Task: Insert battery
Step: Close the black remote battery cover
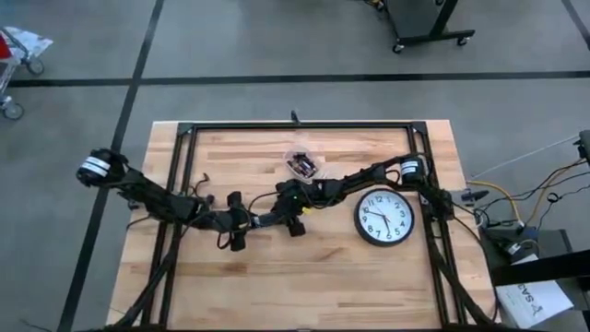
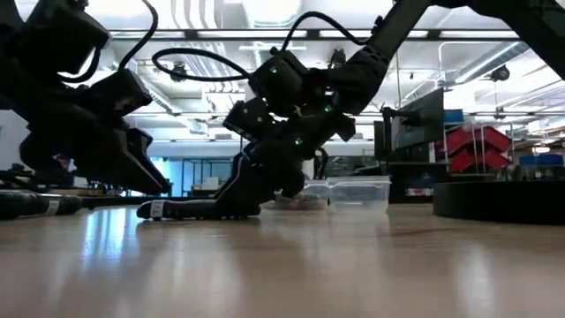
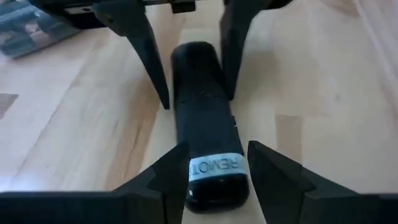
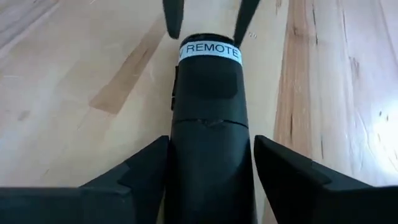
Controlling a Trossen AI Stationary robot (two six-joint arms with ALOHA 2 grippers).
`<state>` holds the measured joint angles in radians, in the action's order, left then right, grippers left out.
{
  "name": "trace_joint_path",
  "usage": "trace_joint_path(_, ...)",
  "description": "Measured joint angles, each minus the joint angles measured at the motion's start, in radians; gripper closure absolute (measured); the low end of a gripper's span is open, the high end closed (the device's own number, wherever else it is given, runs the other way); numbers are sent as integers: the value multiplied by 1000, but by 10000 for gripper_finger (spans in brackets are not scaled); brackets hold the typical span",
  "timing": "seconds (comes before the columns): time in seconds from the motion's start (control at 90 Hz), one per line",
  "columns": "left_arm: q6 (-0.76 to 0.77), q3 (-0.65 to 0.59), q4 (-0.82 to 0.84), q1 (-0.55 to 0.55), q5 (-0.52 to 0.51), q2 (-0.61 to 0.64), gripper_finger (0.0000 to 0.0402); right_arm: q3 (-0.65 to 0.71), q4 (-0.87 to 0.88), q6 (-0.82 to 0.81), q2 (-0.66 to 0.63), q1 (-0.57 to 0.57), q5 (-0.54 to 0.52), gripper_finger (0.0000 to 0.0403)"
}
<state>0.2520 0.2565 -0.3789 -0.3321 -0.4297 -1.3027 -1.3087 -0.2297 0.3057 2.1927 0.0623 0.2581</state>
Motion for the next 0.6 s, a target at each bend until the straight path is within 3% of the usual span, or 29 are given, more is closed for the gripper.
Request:
trace_joint_path(0.344, -26, 0, -33, 0, -7, -16, 215, -8, 26, -37, -76, -17, 3, 152)
trace_joint_path(0.6, -20, 0, -33, 0, -7, 2, 230, -6, 188, -105, -193, -26, 2, 175)
